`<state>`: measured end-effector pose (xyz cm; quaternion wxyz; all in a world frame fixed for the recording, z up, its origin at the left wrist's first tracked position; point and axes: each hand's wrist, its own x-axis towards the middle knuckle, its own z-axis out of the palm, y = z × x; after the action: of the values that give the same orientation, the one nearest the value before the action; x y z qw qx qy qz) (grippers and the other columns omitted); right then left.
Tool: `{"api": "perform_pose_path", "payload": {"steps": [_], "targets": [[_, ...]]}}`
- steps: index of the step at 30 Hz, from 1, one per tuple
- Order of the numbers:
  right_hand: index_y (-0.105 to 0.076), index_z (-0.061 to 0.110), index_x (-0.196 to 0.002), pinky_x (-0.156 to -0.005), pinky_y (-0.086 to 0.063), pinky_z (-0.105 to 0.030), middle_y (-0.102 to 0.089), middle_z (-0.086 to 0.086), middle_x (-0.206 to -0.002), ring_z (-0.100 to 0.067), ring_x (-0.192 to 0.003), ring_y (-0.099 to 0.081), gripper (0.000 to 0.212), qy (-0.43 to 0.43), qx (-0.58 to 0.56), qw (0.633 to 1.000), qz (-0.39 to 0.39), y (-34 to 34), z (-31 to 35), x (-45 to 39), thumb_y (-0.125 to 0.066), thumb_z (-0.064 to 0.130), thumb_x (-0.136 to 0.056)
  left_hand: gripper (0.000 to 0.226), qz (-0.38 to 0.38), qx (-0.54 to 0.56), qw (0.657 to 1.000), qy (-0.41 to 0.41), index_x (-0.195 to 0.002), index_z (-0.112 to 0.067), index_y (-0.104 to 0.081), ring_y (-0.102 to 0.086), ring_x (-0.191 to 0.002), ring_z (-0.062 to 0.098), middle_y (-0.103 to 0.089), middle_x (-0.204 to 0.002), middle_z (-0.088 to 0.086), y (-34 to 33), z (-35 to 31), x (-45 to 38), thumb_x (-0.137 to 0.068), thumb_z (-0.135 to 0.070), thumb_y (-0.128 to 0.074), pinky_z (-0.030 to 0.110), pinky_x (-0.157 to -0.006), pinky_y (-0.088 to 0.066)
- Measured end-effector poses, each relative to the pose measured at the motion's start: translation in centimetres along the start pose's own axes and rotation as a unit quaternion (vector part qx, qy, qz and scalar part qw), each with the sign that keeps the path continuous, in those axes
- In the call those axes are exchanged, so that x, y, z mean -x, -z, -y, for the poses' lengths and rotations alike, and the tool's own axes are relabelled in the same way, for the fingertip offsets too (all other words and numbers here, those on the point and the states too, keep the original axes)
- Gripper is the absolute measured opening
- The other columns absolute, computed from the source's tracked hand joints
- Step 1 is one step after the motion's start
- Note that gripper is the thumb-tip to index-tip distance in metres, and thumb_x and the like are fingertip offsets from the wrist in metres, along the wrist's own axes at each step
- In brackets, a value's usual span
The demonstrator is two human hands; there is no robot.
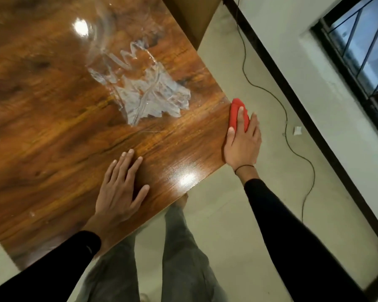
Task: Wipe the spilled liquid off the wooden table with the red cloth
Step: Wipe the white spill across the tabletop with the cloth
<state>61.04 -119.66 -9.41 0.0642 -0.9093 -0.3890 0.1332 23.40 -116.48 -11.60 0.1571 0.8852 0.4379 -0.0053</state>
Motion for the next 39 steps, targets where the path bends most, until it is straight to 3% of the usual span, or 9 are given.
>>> {"api": "perform_pose_path", "payload": {"steps": [3,6,11,15,20,26,34,37,39], "targets": [[-0.005,0.018,-0.183,-0.141,-0.008,-0.062,-0.001,-0.024,-0.188,-0.043,-0.176,-0.003,0.072,-0.060,0.011,0.998,-0.032,-1.2,2.5,2.3,-0.026,0.045,-0.119,0.083,-0.001,-0.004,1.000,0.003,-0.176,-0.019,-0.022,-0.006,-0.173,0.024,-0.007,-0.186,0.005,-0.4,0.0,-0.4,-0.110,-0.068,-0.033,0.045,-0.140,-0.002],[-0.006,0.015,-0.183,-0.141,-0.005,-0.062,0.003,-0.025,-0.188,-0.043,-0.176,0.000,0.074,-0.041,0.026,0.998,-0.032,-2.3,4.4,4.6,-0.030,0.043,-0.118,0.084,0.009,-0.012,1.000,0.009,-0.177,-0.020,-0.020,-0.006,-0.173,0.025,-0.006,-0.186,0.005,-0.8,0.0,-0.5,-0.109,-0.068,-0.034,0.044,-0.140,0.000],[-0.009,0.023,-0.183,-0.135,-0.025,-0.066,0.000,-0.021,-0.189,-0.044,-0.175,-0.011,0.078,0.174,0.085,0.981,0.019,-2.7,2.8,6.7,-0.031,0.054,-0.116,0.085,0.020,-0.008,1.000,0.014,-0.178,-0.020,-0.017,-0.006,-0.173,0.025,-0.006,-0.186,0.006,-0.9,0.1,-0.4,-0.109,-0.069,-0.032,0.043,-0.140,0.001],[-0.016,0.046,-0.180,-0.111,-0.033,-0.057,-0.001,-0.012,-0.190,-0.039,-0.152,-0.035,0.085,0.313,0.127,0.939,0.066,-0.1,-1.2,0.8,-0.038,0.079,-0.105,0.085,0.020,0.000,1.000,0.014,-0.178,-0.022,-0.015,-0.009,-0.173,0.025,-0.008,-0.186,0.006,-1.1,0.1,-0.3,-0.110,-0.069,-0.032,0.046,-0.140,-0.002],[-0.012,0.036,-0.182,-0.139,-0.009,-0.065,-0.002,-0.019,-0.189,-0.041,-0.175,-0.007,0.083,0.224,0.098,0.969,0.037,0.5,0.3,-4.5,-0.031,0.073,-0.110,0.084,0.009,0.013,1.000,0.008,-0.178,-0.024,-0.012,-0.007,-0.173,0.024,-0.008,-0.186,0.006,-1.1,0.1,-0.2,-0.110,-0.068,-0.033,0.045,-0.140,-0.001],[-0.007,0.024,-0.183,-0.141,-0.010,-0.063,-0.004,-0.028,-0.187,-0.045,-0.175,-0.005,0.083,0.155,0.094,0.983,0.010,-0.8,7.8,-6.6,-0.027,0.064,-0.114,0.084,0.022,0.016,1.000,0.011,-0.178,-0.025,-0.012,-0.003,-0.173,0.021,-0.007,-0.187,0.004,-1.0,0.1,-0.2,-0.110,-0.070,-0.033,0.044,-0.140,0.001],[-0.003,0.027,-0.183,-0.141,-0.013,-0.063,0.005,-0.020,-0.189,-0.039,-0.176,0.003,0.082,0.398,0.101,0.910,0.054,-4.3,14.1,2.2,-0.038,0.055,-0.114,0.083,0.015,0.019,1.000,0.017,-0.175,-0.019,-0.025,-0.001,-0.172,0.019,-0.015,-0.184,0.007,-0.3,-0.1,-0.5,-0.110,-0.070,-0.031,0.039,-0.140,0.004],[-0.004,0.031,-0.183,-0.140,-0.014,-0.065,0.008,-0.015,-0.190,-0.036,-0.177,0.004,0.081,0.422,0.109,0.898,0.067,-4.5,10.9,3.8,-0.039,0.054,-0.114,0.085,0.007,0.030,0.999,0.027,-0.175,-0.018,-0.024,-0.010,-0.170,0.021,-0.019,-0.183,0.008,-0.2,-0.3,-0.7,-0.108,-0.069,-0.038,0.038,-0.140,0.003],[-0.004,0.034,-0.183,-0.140,-0.011,-0.065,0.009,-0.012,-0.190,-0.035,-0.177,0.004,0.080,0.385,0.110,0.914,0.063,-3.7,9.1,3.3,-0.039,0.054,-0.114,0.088,0.004,0.037,0.999,0.038,-0.175,-0.018,-0.021,-0.011,-0.170,0.021,-0.019,-0.183,0.008,-0.2,-0.3,-0.6,-0.107,-0.069,-0.043,0.037,-0.140,0.003]]}}
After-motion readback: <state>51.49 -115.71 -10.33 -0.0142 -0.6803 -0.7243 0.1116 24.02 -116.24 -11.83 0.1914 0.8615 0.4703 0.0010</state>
